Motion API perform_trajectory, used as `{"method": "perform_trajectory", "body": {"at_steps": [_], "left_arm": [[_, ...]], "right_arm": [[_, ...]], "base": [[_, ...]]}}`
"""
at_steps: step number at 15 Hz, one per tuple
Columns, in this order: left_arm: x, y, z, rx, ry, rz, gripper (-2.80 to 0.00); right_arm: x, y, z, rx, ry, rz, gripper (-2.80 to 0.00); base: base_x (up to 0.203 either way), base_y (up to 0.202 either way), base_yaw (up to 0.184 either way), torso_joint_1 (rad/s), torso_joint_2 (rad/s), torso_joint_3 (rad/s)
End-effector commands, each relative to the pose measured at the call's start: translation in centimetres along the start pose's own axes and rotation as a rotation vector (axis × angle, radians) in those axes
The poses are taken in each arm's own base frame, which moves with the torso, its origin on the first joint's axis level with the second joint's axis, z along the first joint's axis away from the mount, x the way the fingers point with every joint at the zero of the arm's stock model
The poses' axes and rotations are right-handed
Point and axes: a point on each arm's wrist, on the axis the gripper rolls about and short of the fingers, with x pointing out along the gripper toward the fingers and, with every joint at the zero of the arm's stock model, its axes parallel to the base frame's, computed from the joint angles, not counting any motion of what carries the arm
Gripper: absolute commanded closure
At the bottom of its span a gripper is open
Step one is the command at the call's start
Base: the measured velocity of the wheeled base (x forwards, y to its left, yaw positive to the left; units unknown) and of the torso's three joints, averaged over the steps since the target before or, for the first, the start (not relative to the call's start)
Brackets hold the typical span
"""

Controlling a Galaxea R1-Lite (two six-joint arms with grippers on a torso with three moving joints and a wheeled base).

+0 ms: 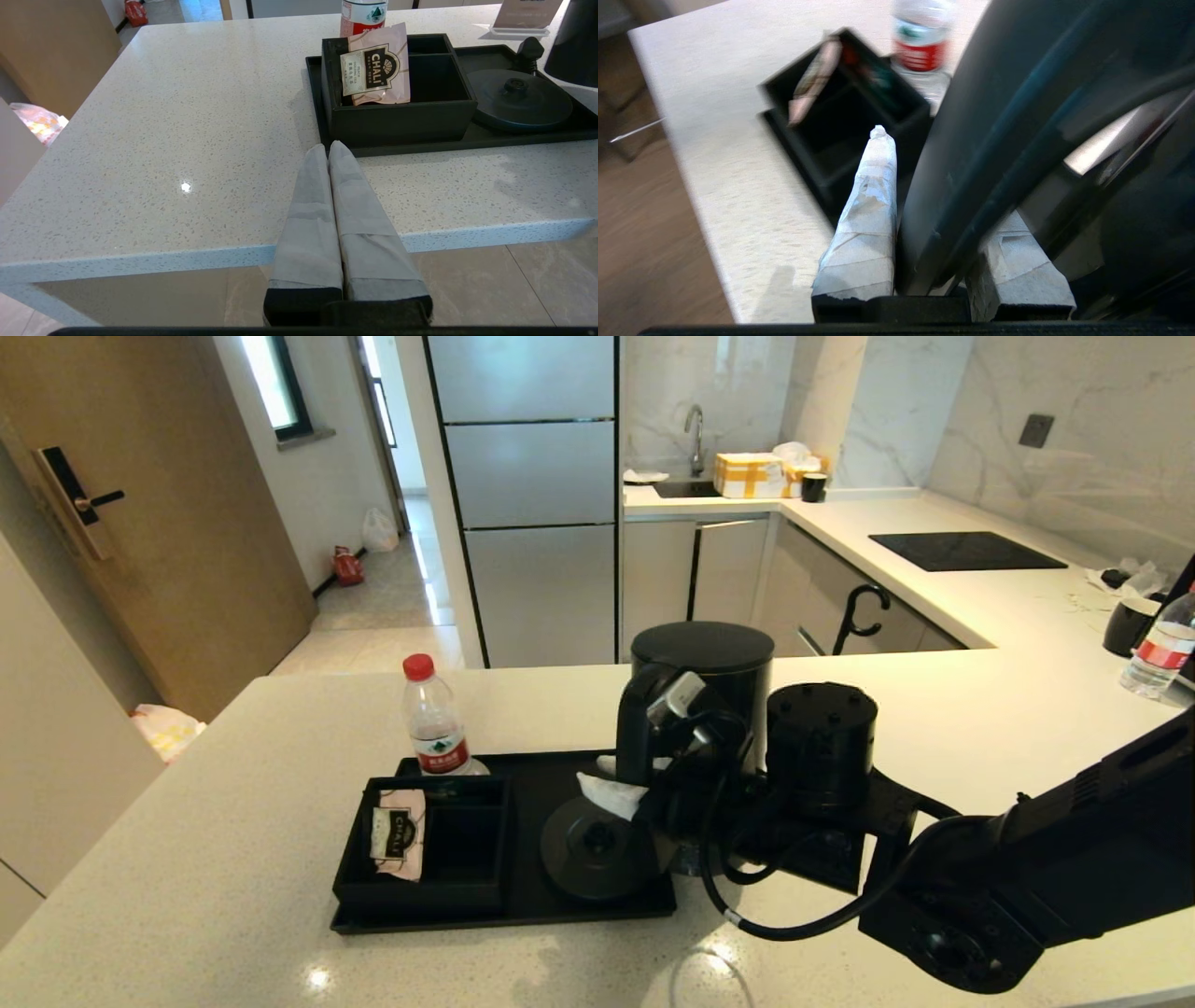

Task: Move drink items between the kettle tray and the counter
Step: Return the kettle to its original position

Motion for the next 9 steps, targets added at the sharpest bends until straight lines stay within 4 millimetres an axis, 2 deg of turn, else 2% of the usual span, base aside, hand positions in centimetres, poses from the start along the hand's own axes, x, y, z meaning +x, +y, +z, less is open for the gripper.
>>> {"method": "perform_trajectory", "body": {"at_steps": [1,3,4,9], "left_arm": [[0.0,0.0,0.0,0.0,0.001,0.0,0.0],[0.0,0.0,0.0,0.002,0.001,0.0,0.0],[0.0,0.0,0.0,0.0,0.001,0.0,0.0],[0.0,0.0,0.0,0.002,0.001,0.0,0.0]], "right_arm": [[2.1,2.5,0.7,-0.016,-0.026,0.153,0.0],[4.0,5.6,0.5,-0.028,-0.027,0.287,0.0],[4.4,6.4,0.6,-0.034,-0.039,0.308,0.0],[4.8,8.3,0.3,-0.044,-0.042,0.346,0.0]], "base": [[0.0,0.0,0.0,0.0,0.0,0.0],[0.0,0.0,0.0,0.0,0.0,0.0],[0.0,0.0,0.0,0.0,0.0,0.0],[0.0,0.0,0.0,0.0,0.0,0.0]]}}
